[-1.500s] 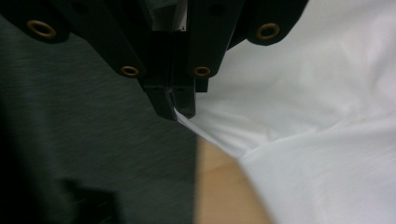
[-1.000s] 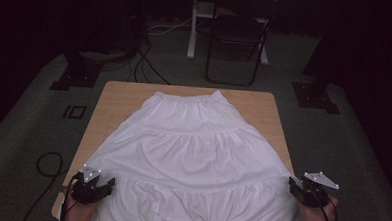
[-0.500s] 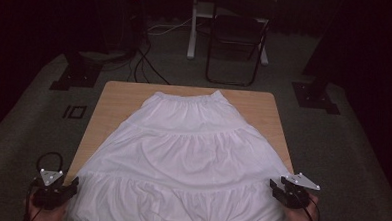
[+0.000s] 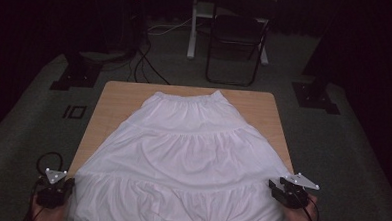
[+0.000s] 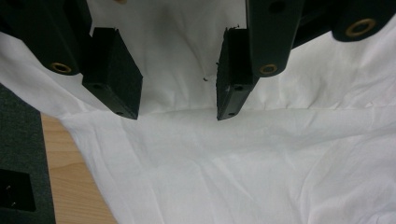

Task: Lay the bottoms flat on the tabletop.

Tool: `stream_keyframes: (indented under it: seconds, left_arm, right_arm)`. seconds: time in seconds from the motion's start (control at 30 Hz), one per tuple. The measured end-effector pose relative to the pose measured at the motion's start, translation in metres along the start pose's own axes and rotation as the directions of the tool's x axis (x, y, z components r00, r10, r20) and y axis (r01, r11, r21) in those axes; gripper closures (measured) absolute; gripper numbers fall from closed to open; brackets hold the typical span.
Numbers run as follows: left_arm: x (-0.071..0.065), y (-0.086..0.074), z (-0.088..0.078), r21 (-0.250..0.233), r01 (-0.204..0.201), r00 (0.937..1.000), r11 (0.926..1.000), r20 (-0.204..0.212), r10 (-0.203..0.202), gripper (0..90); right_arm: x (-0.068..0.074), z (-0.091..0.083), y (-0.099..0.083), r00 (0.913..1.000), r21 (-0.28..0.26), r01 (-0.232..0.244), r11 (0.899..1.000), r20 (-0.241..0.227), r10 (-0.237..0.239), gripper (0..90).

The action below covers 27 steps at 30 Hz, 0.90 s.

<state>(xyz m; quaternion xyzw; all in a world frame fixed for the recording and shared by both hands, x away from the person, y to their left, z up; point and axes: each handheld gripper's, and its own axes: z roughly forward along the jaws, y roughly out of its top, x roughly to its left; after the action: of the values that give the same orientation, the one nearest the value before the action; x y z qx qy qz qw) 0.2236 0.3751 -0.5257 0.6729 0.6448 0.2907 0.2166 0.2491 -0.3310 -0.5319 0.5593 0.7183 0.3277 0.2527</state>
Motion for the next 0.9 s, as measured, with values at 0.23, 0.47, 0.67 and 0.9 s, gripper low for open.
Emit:
stream_keyframes:
  seconds: [0.23, 0.47, 0.67, 0.9]
  left_arm:
    - [0.028, 0.013, -0.002, -0.047, 0.109, 0.9867, 0.9930, -0.116, -0.113, 90.0]
    - [0.016, 0.012, 0.004, -0.063, 0.092, 0.9912, 0.9938, -0.090, -0.097, 64.9]
    - [0.006, 0.015, -0.005, -0.123, 0.115, 0.9928, 0.9858, -0.020, -0.118, 52.2]
    - [-0.020, 0.017, -0.009, -0.164, 0.078, 0.9968, 0.9833, 0.025, -0.075, 46.9]
  right_arm:
    - [-0.003, -0.002, 0.000, 0.9999, -0.010, -0.012, 1.000, 0.011, 0.013, 50.6]
    - [-0.003, -0.002, 0.000, 0.9999, -0.013, -0.012, 1.000, 0.010, 0.012, 50.5]
    - [-0.002, -0.002, -0.001, 0.9998, -0.020, -0.014, 1.000, 0.014, 0.014, 49.7]
    - [-0.002, -0.001, -0.001, 0.9997, -0.026, -0.018, 0.999, 0.015, 0.019, 48.7]
